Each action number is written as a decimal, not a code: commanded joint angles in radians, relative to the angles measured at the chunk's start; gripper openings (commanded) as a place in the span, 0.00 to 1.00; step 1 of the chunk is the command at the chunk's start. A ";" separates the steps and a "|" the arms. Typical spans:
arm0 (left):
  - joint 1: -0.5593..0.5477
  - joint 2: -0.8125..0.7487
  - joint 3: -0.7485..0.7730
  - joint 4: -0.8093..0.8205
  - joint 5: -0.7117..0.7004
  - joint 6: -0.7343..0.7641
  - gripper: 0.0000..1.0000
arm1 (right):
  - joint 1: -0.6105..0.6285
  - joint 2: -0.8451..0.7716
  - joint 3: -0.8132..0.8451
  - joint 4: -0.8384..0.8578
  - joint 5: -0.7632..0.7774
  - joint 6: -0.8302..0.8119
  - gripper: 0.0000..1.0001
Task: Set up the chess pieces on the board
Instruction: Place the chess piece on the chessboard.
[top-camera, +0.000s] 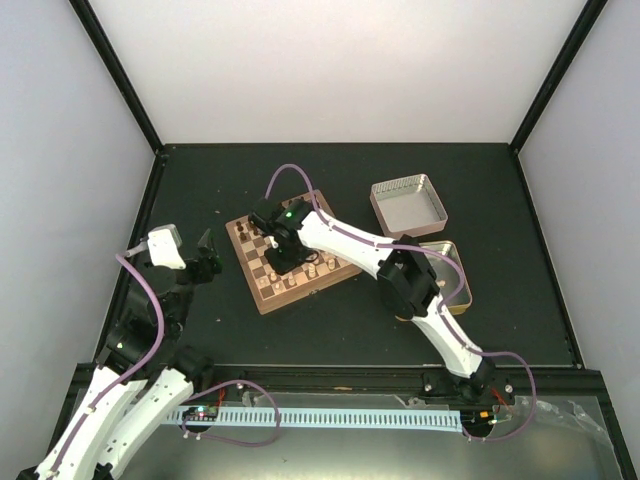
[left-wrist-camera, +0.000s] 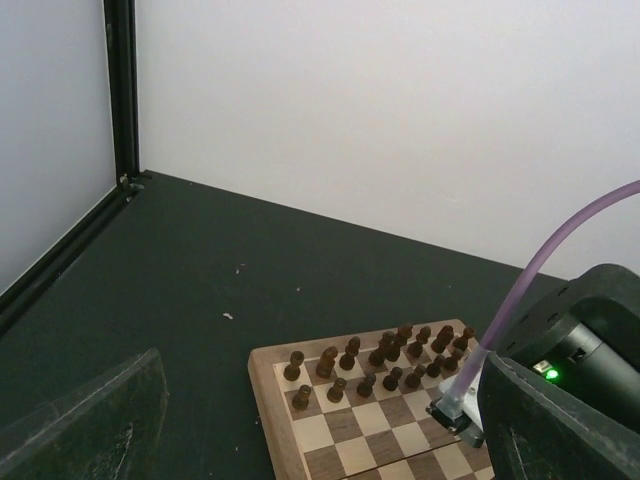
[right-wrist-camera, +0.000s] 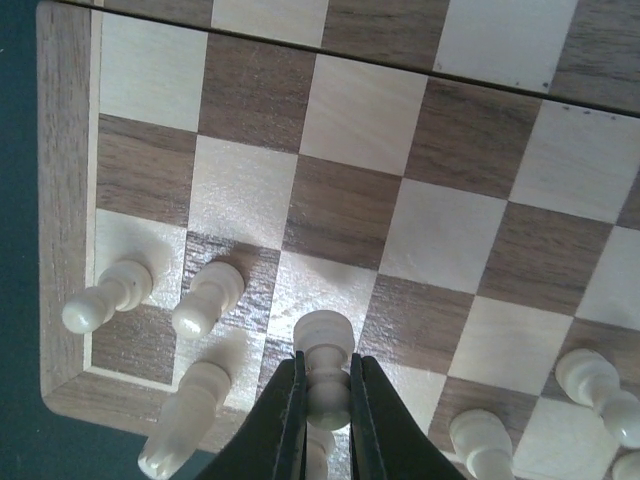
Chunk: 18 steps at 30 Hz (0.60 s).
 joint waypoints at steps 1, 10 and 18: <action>0.008 -0.013 -0.002 -0.001 -0.012 -0.002 0.87 | 0.010 0.041 0.046 -0.017 -0.005 -0.022 0.09; 0.008 -0.002 -0.002 0.002 0.002 -0.003 0.87 | 0.012 0.063 0.059 -0.026 -0.015 -0.030 0.12; 0.007 0.006 -0.002 0.003 0.007 -0.003 0.87 | 0.015 0.066 0.074 -0.036 -0.030 -0.042 0.21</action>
